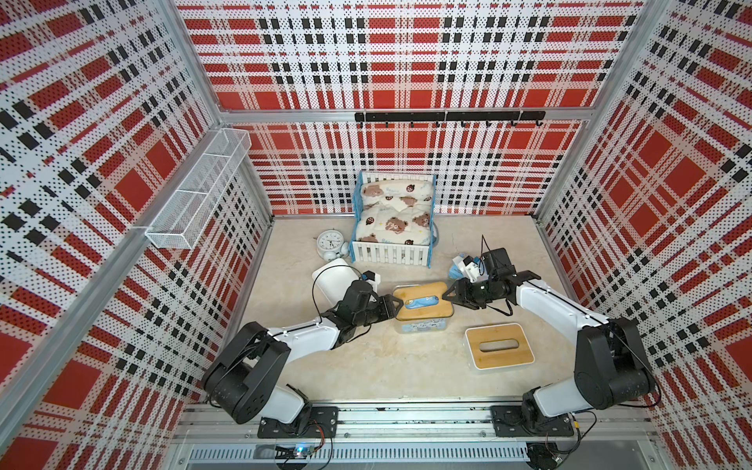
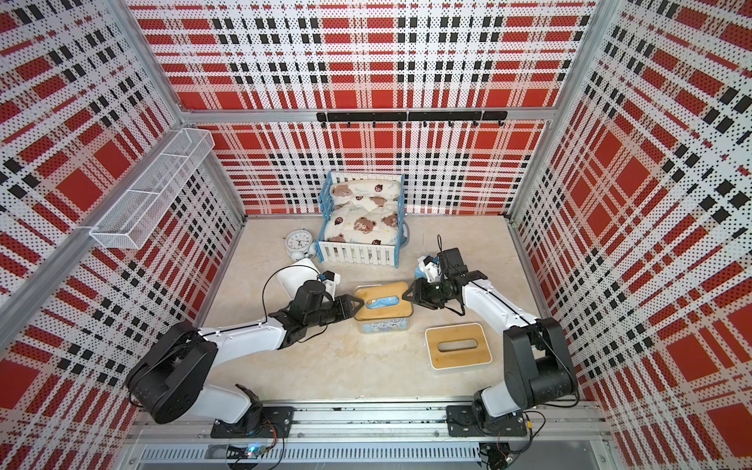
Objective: Put the tissue paper into the tissue box
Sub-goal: Close the box lid on the tissue box.
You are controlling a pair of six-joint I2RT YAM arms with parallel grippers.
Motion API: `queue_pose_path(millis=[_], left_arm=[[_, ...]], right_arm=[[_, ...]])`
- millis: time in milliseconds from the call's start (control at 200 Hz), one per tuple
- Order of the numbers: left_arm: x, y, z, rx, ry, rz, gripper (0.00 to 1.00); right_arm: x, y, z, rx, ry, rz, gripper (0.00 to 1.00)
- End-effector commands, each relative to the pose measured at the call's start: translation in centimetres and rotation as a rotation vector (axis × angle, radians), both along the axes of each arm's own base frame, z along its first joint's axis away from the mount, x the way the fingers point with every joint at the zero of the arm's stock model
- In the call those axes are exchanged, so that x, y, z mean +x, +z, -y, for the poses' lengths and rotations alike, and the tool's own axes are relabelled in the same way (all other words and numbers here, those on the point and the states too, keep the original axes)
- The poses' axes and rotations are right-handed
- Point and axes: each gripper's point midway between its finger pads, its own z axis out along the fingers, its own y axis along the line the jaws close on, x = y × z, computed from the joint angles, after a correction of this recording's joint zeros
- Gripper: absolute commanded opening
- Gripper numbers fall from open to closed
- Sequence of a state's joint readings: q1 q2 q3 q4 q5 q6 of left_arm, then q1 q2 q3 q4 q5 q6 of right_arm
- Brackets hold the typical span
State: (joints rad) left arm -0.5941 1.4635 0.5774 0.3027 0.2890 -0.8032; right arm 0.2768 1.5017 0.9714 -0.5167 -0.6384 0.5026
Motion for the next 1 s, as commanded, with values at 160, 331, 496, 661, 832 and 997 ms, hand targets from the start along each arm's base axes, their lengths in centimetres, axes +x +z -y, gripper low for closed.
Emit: queue_pose_path(millis=[160,331,496,661,832,997], left_arm=[[0.2,0.5,0.1,0.0,-0.019,0.017,0.5],[0.2,0.5,0.2,0.0,-0.021,0.015,0.5],[0.2,0.5,0.4,-0.001,-0.029,0.014,0.5],[0.2,0.5,0.5,0.005,-0.034,0.013,0.5],[0.1,0.5,1.0,0.013,-0.044,0.016,0.5],[-0.2,0.2,1.3,0.024,-0.051,0.017,0.5]], right_arm=[[1.8,-0.3,0.4,-0.087,0.038,0.049,0.54],[2.1,-0.3,0.1,-0.071,0.051,0.054,0.5],[1.6,-0.4,-0.2,-0.057,0.063,0.049,0.42],[1.1,-0.6,-0.5,-0.048,0.067,0.041,0.38],[0.7,-0.6,-0.8,-0.039,0.065,0.04,0.36],[0.4,-0.7,-1.2,-0.027,0.067,0.039,0.35]])
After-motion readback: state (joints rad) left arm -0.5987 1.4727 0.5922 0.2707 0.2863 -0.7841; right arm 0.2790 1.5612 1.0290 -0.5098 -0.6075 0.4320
